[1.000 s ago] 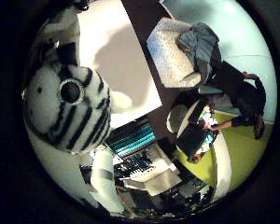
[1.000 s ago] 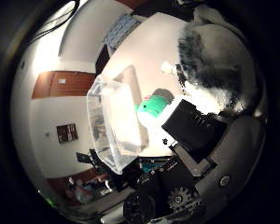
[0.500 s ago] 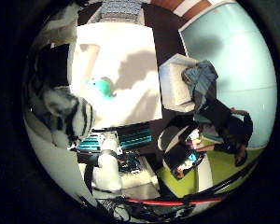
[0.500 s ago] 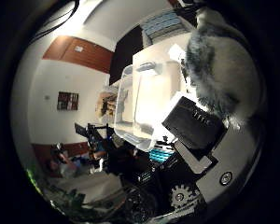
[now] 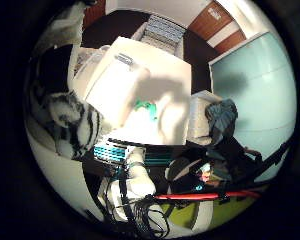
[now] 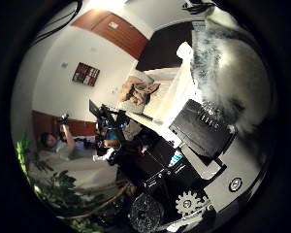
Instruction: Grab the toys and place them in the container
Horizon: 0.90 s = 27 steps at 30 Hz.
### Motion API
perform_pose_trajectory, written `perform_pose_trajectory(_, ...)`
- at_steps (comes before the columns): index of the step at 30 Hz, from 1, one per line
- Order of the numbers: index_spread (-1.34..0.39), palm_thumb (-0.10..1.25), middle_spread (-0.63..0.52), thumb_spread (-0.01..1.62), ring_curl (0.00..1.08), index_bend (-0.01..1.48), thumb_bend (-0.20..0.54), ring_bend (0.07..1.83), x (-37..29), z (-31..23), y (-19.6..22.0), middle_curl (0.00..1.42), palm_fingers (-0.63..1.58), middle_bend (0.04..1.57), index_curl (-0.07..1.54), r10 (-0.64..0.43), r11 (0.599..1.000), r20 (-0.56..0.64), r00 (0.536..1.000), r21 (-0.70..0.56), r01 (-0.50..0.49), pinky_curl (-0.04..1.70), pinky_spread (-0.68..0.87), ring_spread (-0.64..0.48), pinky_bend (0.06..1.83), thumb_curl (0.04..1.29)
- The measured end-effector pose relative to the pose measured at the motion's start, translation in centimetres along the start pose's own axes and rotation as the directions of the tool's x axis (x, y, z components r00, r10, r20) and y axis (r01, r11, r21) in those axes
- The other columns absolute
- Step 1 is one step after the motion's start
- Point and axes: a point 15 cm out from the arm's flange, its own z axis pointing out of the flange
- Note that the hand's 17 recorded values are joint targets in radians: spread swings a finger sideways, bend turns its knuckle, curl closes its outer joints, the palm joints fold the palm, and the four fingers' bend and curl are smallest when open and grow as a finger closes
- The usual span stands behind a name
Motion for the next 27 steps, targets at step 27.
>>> perform_pose_trajectory(27,-0.37,0.75,-0.19,1.01,0.78,0.53,-0.036,1.15,0.5,8.4,-9.5,0.82,0.94,1.04,0.96,0.001,1.0,-0.085,0.996,0.029,0.001,0.96,-0.4,-0.3,0.88,0.67)
